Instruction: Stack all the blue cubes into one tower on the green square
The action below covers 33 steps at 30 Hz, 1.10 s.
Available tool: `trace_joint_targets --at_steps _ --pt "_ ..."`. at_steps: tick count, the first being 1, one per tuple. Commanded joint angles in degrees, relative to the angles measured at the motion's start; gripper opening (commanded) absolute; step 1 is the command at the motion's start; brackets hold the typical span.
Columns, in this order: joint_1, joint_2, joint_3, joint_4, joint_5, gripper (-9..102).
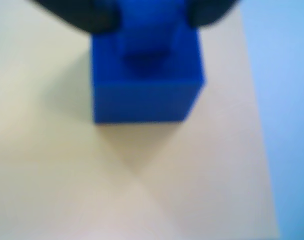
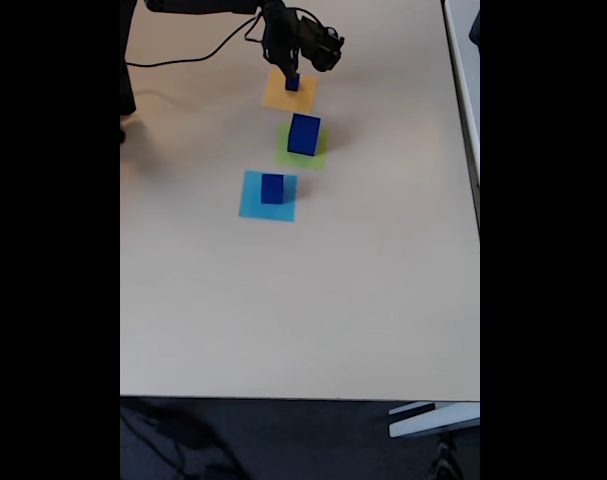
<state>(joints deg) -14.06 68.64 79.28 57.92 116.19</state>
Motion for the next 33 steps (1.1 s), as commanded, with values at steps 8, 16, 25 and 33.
trace_joint_targets --at_steps 8,16,25,33 --pt "0.62 1.76 -1.76 -2.81 -1.76 8" --pt "1.76 3.43 -1.67 -5.98 -5.62 11" --pt "7.29 6.86 -7.29 -11.95 -23.29 17" --pt "14.77 10.11 -13.01 -12.22 -39.02 22"
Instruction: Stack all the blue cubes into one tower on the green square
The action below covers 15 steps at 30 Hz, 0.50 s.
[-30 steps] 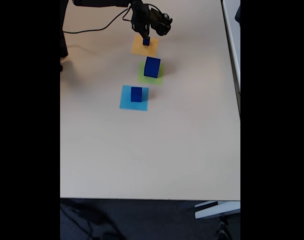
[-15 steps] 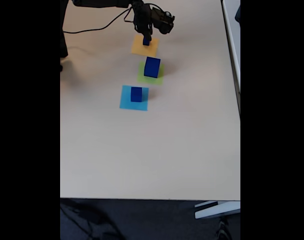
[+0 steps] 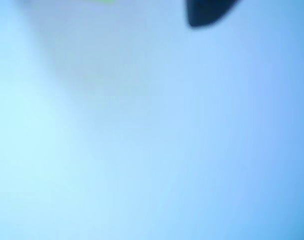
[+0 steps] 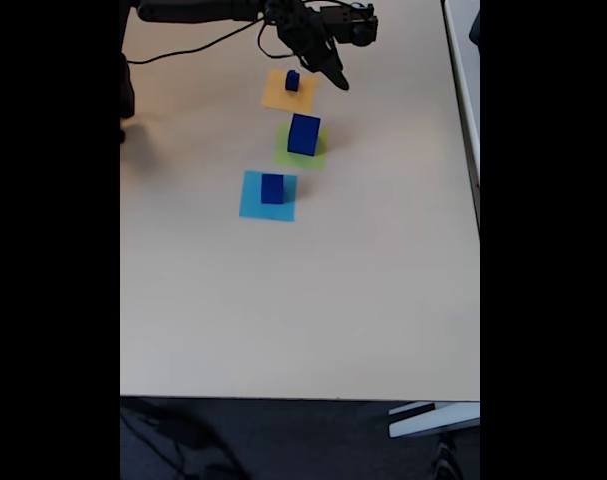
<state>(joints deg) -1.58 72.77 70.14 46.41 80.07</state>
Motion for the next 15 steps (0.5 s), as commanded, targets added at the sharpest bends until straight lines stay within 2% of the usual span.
trace_joint_targets --at_steps 1,15 --pt "3.34 6.24 -3.78 -0.35 -3.08 22" --pt "18.72 13.97 10.72 1.76 -7.82 25"
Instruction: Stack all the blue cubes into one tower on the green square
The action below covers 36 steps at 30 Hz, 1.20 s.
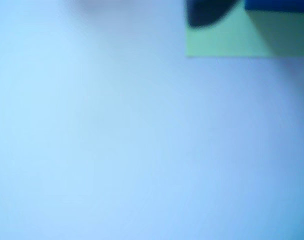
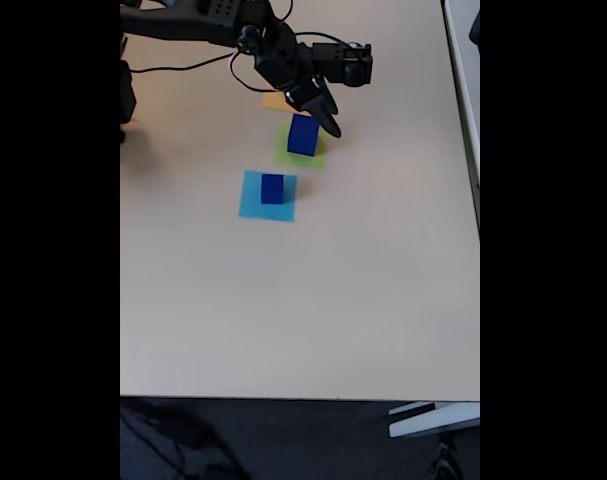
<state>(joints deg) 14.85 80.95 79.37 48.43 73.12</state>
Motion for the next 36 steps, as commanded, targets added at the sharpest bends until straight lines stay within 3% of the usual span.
trace_joint_targets --at_steps 1,9,14,21,24,36 --pt "3.08 5.98 3.08 -0.35 -0.79 25" --pt "4.66 8.7 13.97 -1.23 1.58 30" --pt "4.75 10.63 20.57 -7.82 0.26 32" --pt "4.83 10.81 21.01 -8.44 0.88 29" --pt "4.75 11.16 21.97 -8.44 1.58 36" --pt "5.89 12.39 27.33 -9.49 1.76 41"
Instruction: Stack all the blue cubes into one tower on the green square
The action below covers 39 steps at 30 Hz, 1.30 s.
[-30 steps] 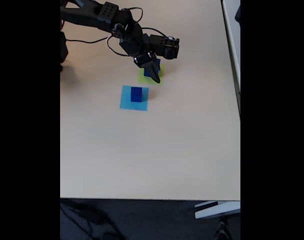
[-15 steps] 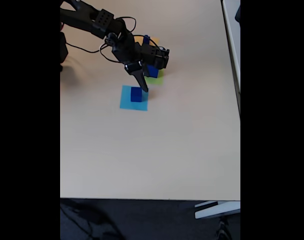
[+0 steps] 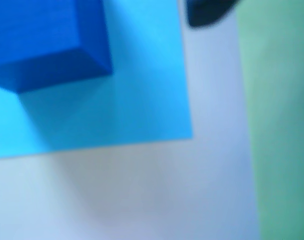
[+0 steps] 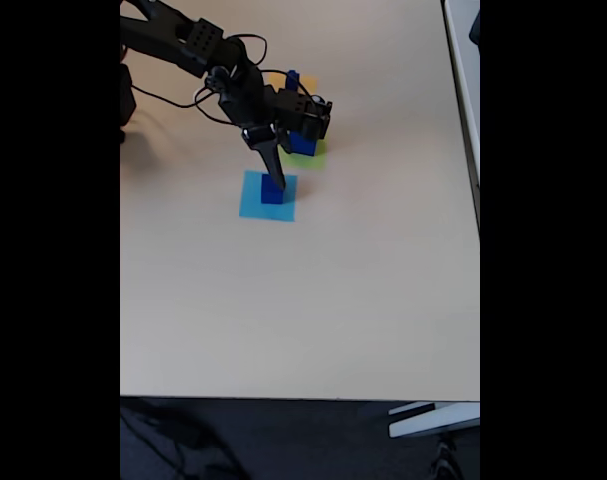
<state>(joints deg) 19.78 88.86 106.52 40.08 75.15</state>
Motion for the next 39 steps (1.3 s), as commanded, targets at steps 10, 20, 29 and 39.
trace_joint_targets --at_steps 10,20,29,39 --pt "2.81 3.96 5.62 -5.19 -4.83 41" --pt "3.96 2.2 10.02 -11.69 -7.29 39" --pt "3.96 -0.97 10.81 -15.29 -8.96 37" --pt "4.48 -4.22 10.63 -17.4 -10.72 34"
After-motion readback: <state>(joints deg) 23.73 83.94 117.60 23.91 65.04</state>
